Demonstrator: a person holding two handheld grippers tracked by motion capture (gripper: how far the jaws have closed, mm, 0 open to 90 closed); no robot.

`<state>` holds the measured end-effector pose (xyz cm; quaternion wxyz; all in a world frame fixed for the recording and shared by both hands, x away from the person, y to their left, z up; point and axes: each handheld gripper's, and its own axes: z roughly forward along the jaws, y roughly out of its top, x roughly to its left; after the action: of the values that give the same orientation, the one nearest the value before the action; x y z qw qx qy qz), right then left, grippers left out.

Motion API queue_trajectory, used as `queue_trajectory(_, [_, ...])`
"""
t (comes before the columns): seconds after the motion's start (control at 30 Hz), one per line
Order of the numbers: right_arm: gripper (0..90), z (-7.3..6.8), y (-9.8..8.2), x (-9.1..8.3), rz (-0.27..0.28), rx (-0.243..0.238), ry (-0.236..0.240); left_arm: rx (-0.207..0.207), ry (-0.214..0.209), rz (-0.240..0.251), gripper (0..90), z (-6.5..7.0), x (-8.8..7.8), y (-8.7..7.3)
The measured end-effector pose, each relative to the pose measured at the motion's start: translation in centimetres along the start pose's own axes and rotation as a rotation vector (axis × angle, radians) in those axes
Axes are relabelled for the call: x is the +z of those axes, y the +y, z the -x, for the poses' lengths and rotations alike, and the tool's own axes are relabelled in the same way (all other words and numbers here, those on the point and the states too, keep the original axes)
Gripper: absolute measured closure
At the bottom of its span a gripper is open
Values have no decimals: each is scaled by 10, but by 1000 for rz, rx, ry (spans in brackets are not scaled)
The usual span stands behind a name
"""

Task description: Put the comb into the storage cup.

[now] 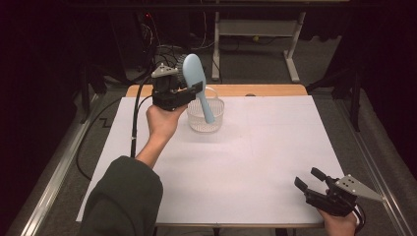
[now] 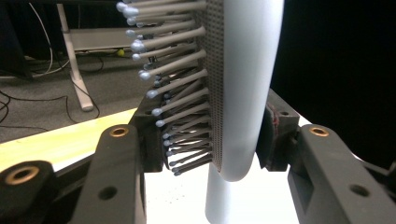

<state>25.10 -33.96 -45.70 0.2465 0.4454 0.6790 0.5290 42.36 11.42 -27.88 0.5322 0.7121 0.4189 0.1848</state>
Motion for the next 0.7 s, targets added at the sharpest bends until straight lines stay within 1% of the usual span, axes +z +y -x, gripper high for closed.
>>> queue_trajectory(0.23, [256,0,0,0,-2,2,-2,-7,17,-5,535,-2,9,2])
queue_trajectory(0.7, [256,0,0,0,-2,5,0,-43,58,-7,535,-14,22,0])
